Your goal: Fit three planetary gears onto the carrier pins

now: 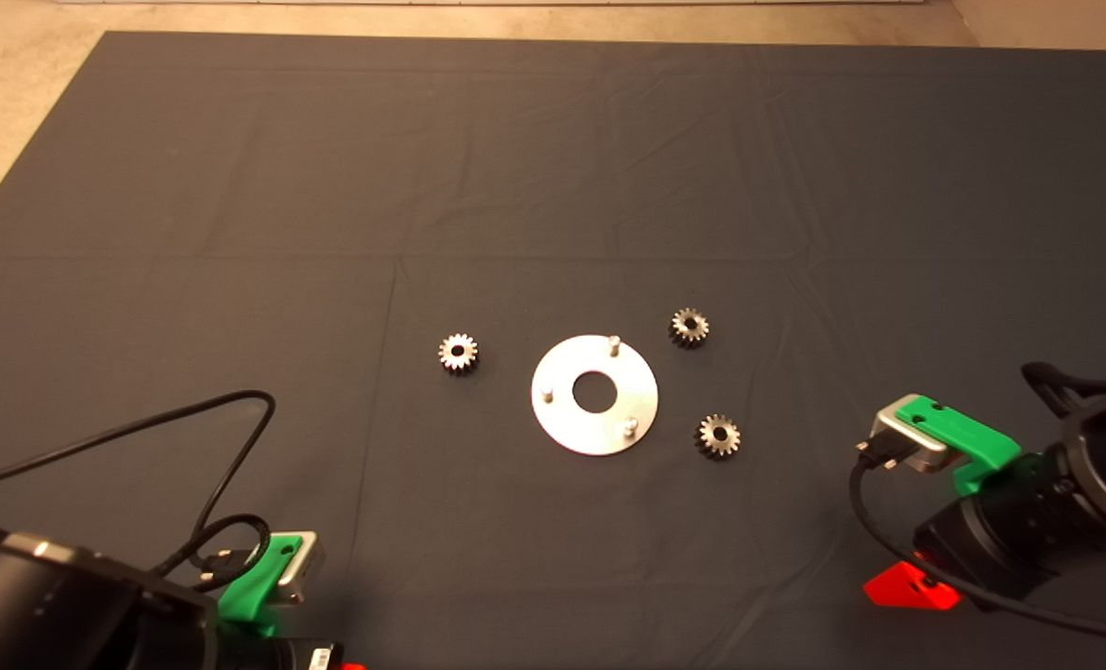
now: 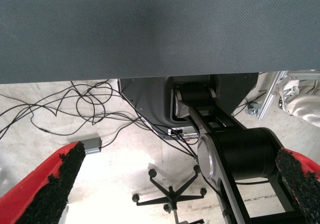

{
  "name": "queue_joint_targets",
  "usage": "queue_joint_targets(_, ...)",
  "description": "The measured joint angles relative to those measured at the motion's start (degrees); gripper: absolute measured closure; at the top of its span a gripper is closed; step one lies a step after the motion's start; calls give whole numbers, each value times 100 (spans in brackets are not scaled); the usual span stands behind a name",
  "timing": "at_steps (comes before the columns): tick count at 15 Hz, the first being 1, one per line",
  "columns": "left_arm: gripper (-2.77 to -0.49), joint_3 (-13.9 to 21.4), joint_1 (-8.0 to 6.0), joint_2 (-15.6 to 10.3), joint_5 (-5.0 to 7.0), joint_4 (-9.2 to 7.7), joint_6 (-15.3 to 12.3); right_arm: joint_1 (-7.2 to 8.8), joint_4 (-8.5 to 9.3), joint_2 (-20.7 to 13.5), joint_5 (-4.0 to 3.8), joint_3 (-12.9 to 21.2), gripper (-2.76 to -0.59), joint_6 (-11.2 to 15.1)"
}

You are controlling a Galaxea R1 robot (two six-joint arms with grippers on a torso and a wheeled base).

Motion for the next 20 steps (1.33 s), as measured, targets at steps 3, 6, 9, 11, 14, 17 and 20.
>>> queue_joint_targets(3, -277, 0, 0, 21, 0, 0, 0, -60, -186, 294, -6, -398, -275, -242)
queue_joint_targets(6, -277, 0, 0, 23, -2, 0, 0, -210, -431, 631, 14, -814, -275, -428)
queue_joint_targets(9, -277, 0, 0, 24, -2, 0, -1, -245, -538, 763, 8, -1052, -275, -562)
queue_joint_targets(11, -277, 0, 0, 57, 0, 0, 0, -248, -620, 885, 10, -1167, -275, -621)
queue_joint_targets(14, -277, 0, 0, 88, -1, 0, 0, -289, -755, 974, 13, -1269, -275, -728)
queue_joint_targets(17, -277, 0, 0, 90, -2, -2, 0, -411, -1027, 1069, 10, -1466, -275, -902)
queue_joint_targets(20, -277, 0, 0, 104, -2, -2, 0, -726, -1298, 1117, 14, -1570, -275, -984)
